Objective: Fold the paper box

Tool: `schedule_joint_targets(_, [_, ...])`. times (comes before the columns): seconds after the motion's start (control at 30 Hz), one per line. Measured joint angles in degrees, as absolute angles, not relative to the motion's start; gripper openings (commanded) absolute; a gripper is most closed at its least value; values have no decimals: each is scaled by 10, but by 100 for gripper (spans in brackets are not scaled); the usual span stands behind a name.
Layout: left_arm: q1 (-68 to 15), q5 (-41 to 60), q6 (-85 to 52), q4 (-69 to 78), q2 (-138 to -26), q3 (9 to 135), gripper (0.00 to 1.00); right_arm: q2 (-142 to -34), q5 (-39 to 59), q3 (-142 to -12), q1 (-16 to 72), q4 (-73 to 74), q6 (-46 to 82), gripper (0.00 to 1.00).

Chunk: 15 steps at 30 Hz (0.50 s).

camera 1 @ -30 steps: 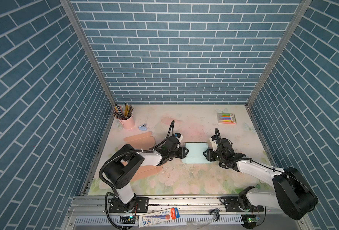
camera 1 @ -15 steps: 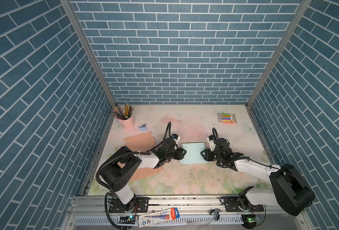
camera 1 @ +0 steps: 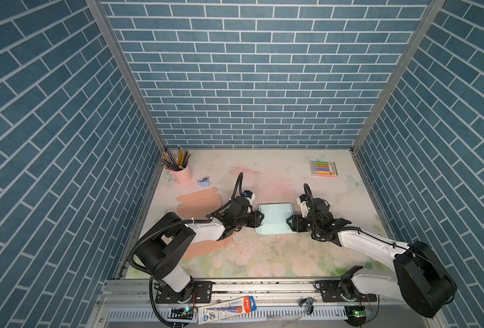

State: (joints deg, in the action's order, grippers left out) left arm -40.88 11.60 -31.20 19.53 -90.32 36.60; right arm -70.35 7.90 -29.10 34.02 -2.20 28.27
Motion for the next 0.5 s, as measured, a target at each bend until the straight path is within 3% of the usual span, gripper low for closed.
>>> schedule_joint_targets(0.5, [-478,71,-329,137,-775,323,66,-615,81,-285,342,-77,288,71])
